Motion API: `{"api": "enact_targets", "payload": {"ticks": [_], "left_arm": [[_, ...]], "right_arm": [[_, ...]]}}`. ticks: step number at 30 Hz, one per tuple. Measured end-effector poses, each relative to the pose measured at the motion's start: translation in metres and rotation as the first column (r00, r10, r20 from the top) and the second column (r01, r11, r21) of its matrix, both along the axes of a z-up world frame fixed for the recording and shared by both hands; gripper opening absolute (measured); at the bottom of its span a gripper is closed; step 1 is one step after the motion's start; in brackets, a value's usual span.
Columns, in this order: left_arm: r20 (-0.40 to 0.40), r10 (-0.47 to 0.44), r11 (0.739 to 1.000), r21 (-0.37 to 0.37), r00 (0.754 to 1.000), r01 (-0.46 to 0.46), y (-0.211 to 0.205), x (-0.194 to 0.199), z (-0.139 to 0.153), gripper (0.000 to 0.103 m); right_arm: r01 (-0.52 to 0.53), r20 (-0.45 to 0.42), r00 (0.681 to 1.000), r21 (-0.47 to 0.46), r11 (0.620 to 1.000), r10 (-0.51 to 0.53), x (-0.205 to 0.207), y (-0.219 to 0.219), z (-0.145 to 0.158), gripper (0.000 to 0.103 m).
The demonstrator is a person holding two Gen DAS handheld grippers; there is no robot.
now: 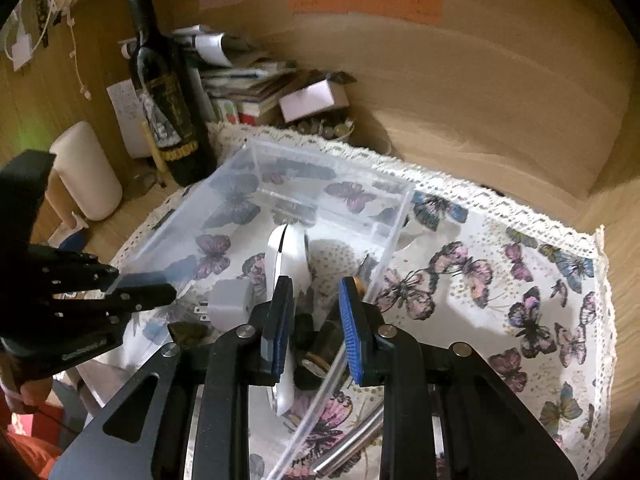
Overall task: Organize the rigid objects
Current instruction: 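Carry the black lighter into the clear box with the right tool and release, then grasp the small black flat piece with the right tool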
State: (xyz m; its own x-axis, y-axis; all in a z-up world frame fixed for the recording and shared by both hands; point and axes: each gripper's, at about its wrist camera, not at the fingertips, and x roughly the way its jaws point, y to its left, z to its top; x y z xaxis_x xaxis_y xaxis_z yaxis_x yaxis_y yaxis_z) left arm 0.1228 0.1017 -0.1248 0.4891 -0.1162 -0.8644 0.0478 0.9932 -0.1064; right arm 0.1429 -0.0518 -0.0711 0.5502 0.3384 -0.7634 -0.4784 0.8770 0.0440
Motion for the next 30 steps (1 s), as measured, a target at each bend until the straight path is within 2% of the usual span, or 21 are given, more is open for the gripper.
{"api": "enact_targets", "payload": {"ticks": [6,11,17,19,21,23,30], "left_arm": [[0.001,0.000,1.000,0.000,1.000,0.000,0.000,0.000,0.000,0.010],[0.001,0.000,1.000,-0.001,1.000,0.000,0.000,0.000,0.000,0.010],[0.001,0.000,1.000,-0.001,1.000,0.000,0.000,0.000,0.000,0.010],[0.000,0.000,1.000,-0.001,1.000,0.000,0.000,0.000,0.000,0.010],[0.000,0.000,1.000,-0.001,1.000,0.000,0.000,0.000,0.000,0.010],[0.001,-0.001,1.000,0.000,1.000,0.001,0.000,0.000,0.000,0.010],[0.001,0.000,1.000,-0.001,1.000,0.000,0.001,0.000,0.000,0.010]], "right_arm": [[0.075,0.059,0.995,0.008,0.997,-0.076,-0.003,-0.025,0.020,0.023],[0.160,0.061,0.985,-0.010,0.987,-0.159,-0.003,-0.053,0.022,0.024],[0.217,-0.014,0.976,-0.078,0.973,-0.219,-0.001,-0.074,-0.009,0.025],[0.224,-0.046,0.972,-0.091,0.970,-0.228,0.000,-0.078,-0.020,0.029],[0.231,-0.074,0.968,-0.100,0.968,-0.239,-0.002,-0.083,-0.032,0.045],[0.238,-0.088,0.965,-0.113,0.965,-0.248,-0.005,-0.086,-0.041,0.050],[0.244,-0.169,0.949,-0.129,0.961,-0.264,-0.004,-0.093,-0.070,0.050]]}}
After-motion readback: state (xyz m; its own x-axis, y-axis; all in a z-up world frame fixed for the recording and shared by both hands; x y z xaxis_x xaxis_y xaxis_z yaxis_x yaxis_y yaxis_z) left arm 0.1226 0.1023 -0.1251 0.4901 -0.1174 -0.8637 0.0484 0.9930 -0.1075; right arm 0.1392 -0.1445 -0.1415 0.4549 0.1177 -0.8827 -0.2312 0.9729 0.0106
